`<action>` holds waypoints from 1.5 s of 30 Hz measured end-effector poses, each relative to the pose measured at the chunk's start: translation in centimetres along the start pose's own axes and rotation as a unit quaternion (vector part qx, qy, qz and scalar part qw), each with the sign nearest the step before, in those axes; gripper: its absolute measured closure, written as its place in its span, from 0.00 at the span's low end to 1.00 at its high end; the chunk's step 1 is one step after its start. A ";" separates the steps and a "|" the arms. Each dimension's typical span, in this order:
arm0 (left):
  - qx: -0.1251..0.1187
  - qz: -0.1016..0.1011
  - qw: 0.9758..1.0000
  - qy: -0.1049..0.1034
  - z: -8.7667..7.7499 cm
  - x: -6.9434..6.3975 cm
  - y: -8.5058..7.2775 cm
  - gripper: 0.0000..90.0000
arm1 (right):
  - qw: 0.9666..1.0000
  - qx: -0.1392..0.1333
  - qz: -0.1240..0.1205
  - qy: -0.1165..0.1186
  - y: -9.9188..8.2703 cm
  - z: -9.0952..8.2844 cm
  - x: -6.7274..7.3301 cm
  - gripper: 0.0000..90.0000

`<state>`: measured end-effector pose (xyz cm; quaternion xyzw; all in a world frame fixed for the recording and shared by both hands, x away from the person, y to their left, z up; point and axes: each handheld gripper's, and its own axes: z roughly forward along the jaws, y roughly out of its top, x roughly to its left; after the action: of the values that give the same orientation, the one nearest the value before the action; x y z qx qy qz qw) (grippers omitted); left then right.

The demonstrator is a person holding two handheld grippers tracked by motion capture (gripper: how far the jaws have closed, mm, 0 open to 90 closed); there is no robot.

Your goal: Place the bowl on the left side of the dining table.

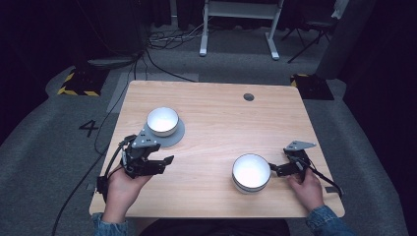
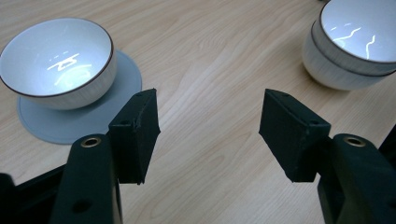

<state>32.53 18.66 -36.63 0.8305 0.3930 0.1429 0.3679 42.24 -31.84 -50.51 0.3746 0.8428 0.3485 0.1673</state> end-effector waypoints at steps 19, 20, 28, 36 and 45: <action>0.058 0.023 0.997 -0.050 5.1 -1.6 -2.8 0.39 | 1.000 -0.001 0.000 0.000 0.0 0.0 0.0 0.01; 0.062 0.027 0.996 -0.053 5.5 -1.6 -3.0 0.39 | 1.000 -0.001 0.002 0.000 0.0 0.0 0.0 0.01; 0.088 0.039 0.993 -0.066 7.9 -1.5 -4.1 0.39 | 1.000 -0.001 0.000 0.001 0.0 0.0 0.0 0.01; 0.104 0.057 0.990 -0.076 10.0 -2.3 -4.8 0.38 | 1.000 -0.001 0.000 0.001 0.0 0.0 0.0 0.01; 0.089 0.087 0.988 -0.092 11.8 -2.6 -5.8 0.31 | 1.000 0.000 -0.001 0.000 0.0 0.0 0.0 0.01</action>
<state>33.84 13.23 -48.83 0.9008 0.2948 0.0621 0.3128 42.24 -31.84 -50.52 0.3738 0.8430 0.3487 0.1675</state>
